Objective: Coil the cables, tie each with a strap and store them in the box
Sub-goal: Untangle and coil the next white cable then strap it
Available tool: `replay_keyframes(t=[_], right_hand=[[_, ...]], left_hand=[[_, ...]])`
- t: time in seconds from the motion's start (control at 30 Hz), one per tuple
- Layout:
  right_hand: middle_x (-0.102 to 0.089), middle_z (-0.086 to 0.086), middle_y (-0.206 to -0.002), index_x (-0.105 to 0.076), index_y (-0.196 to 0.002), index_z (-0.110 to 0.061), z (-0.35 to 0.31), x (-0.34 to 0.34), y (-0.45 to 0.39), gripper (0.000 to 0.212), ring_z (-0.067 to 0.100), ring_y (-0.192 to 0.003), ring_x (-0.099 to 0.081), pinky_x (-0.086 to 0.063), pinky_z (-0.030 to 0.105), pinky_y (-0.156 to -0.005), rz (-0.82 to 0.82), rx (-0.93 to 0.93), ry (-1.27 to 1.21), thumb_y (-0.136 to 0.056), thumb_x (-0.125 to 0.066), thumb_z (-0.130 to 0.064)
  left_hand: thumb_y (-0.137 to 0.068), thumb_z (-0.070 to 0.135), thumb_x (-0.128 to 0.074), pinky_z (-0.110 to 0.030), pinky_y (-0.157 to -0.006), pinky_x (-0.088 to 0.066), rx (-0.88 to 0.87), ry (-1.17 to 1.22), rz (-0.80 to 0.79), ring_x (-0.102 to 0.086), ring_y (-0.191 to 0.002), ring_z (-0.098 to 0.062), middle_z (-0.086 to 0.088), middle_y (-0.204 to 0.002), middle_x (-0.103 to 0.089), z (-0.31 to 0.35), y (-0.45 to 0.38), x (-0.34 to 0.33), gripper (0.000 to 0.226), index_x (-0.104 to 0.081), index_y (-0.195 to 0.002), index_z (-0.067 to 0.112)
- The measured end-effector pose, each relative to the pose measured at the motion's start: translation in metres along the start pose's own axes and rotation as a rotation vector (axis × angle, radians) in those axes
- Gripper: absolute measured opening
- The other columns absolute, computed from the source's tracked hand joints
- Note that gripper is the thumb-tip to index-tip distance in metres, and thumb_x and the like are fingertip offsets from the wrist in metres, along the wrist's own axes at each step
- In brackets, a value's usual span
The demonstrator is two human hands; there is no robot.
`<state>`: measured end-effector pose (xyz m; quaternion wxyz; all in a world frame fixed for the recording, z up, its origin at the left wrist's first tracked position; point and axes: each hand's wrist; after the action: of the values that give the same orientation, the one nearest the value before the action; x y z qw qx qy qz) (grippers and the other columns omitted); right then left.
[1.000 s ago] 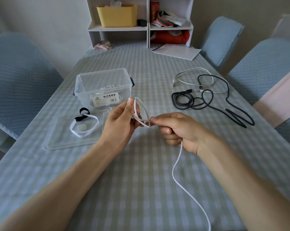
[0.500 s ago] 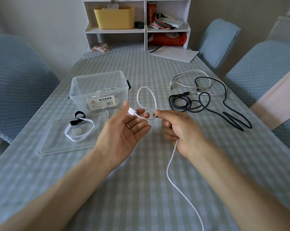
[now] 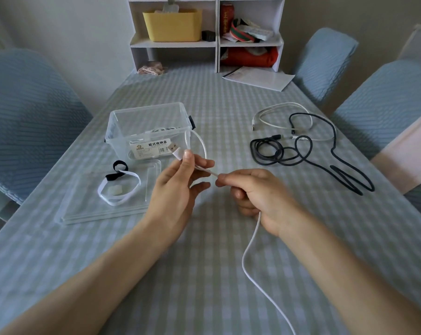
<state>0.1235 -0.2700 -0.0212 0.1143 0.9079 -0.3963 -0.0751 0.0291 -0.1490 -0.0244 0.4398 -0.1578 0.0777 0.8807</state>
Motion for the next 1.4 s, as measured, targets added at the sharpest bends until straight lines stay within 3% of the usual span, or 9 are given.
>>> replay_keyframes(t=[0.17, 0.33, 0.57, 0.77, 0.9, 1.1, 1.23, 1.3, 1.4], right_hand=[[-0.034, -0.004, -0.048, -0.071, -0.079, -0.007, -0.002, 0.007, 0.002, 0.015, 0.008, -0.038, -0.023, -0.016, 0.020, -0.039, -0.147, -0.042, -0.020, -0.090, -0.065, -0.015], [-0.028, -0.007, -0.046, -0.062, -0.074, -0.009, -0.010, 0.018, 0.000, 0.019, 0.004, -0.035, -0.021, -0.015, 0.019, -0.037, -0.147, -0.096, -0.049, -0.092, -0.061, -0.016], [-0.022, -0.011, -0.044, -0.040, -0.064, -0.018, -0.012, 0.035, -0.012, 0.034, 0.003, -0.033, -0.015, -0.009, 0.018, -0.034, -0.045, -0.123, -0.252, -0.095, -0.054, -0.023], [-0.032, -0.009, -0.044, -0.043, -0.067, -0.018, -0.022, 0.023, -0.036, 0.032, 0.004, -0.031, -0.021, -0.017, 0.018, -0.030, 0.117, -0.120, -0.341, -0.096, -0.057, -0.023], [-0.039, -0.007, -0.048, -0.049, -0.069, -0.016, -0.026, 0.008, -0.045, 0.029, 0.005, -0.032, -0.023, -0.015, 0.018, -0.033, 0.113, -0.048, -0.292, -0.095, -0.058, -0.022], [-0.053, -0.009, -0.054, -0.069, -0.072, -0.016, -0.026, 0.013, -0.046, 0.025, 0.000, -0.042, -0.042, -0.029, 0.013, -0.041, 0.143, 0.244, 0.226, -0.092, -0.069, -0.031], [-0.062, -0.005, -0.059, -0.073, -0.078, -0.015, -0.020, 0.022, -0.040, 0.023, -0.002, -0.050, -0.052, -0.038, 0.009, -0.049, 0.095, 0.394, 0.418, -0.093, -0.068, -0.032], [-0.068, 0.003, -0.070, -0.074, -0.081, -0.012, -0.015, 0.022, -0.040, 0.022, 0.001, -0.062, -0.057, -0.044, 0.012, -0.060, 0.066, 0.435, 0.495, -0.093, -0.068, -0.029], [-0.069, -0.002, -0.070, -0.074, -0.080, -0.015, -0.012, 0.017, -0.040, 0.017, 0.005, -0.068, -0.061, -0.047, 0.019, -0.068, 0.000, 0.439, 0.536, -0.092, -0.069, -0.025]], left_hand=[[-0.105, 0.034, -0.042, -0.031, -0.084, -0.039, -0.001, -0.005, 0.151, -0.060, -0.081, -0.007, 0.006, -0.074, -0.065, 0.007, -0.008, 0.007, 0.037, -0.052, -0.071, 0.022], [-0.105, 0.028, -0.043, -0.030, -0.093, -0.043, 0.046, 0.180, 0.184, -0.059, -0.071, -0.009, 0.006, -0.061, -0.056, 0.021, -0.011, 0.014, 0.036, -0.050, -0.071, 0.021], [-0.104, 0.019, -0.044, -0.025, -0.078, -0.046, 0.080, 0.422, 0.160, -0.047, -0.053, -0.009, 0.006, -0.052, -0.039, 0.033, -0.016, 0.018, 0.032, -0.053, -0.073, 0.019], [-0.101, 0.008, -0.044, -0.021, -0.062, -0.040, 0.117, 0.257, -0.051, -0.053, -0.056, -0.008, 0.003, -0.073, -0.056, 0.040, -0.019, 0.005, 0.024, -0.057, -0.082, 0.015], [-0.102, 0.013, -0.043, -0.021, -0.057, -0.039, 0.191, 0.007, -0.113, -0.042, -0.044, -0.010, -0.002, -0.059, -0.056, 0.035, -0.024, 0.000, 0.025, -0.060, -0.084, 0.009], [-0.102, 0.016, -0.041, -0.018, -0.043, -0.026, 0.225, -0.170, -0.130, -0.022, -0.034, -0.008, -0.001, -0.047, -0.041, 0.028, -0.038, 0.010, 0.031, -0.057, -0.078, 0.006], [-0.100, 0.017, -0.052, -0.019, -0.044, -0.023, 0.196, -0.313, -0.102, -0.027, -0.039, -0.011, -0.005, -0.054, -0.051, 0.017, -0.040, 0.013, 0.028, -0.065, -0.081, 0.003], [-0.099, 0.018, -0.057, -0.017, -0.042, -0.030, 0.196, -0.363, -0.098, -0.033, -0.041, -0.013, -0.006, -0.056, -0.057, 0.012, -0.037, 0.013, 0.027, -0.069, -0.082, 0.002], [-0.098, 0.022, -0.059, -0.015, -0.044, -0.032, 0.135, -0.519, -0.075, -0.039, -0.042, -0.009, 0.003, -0.055, -0.058, 0.007, -0.034, 0.011, 0.029, -0.071, -0.075, 0.009]])
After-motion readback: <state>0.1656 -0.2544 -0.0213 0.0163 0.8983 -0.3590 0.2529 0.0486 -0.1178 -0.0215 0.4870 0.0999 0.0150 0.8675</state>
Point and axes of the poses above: each hand's wrist, its own y-axis away from the middle knuckle, its own x-axis out of the back of the hand, z = x × y
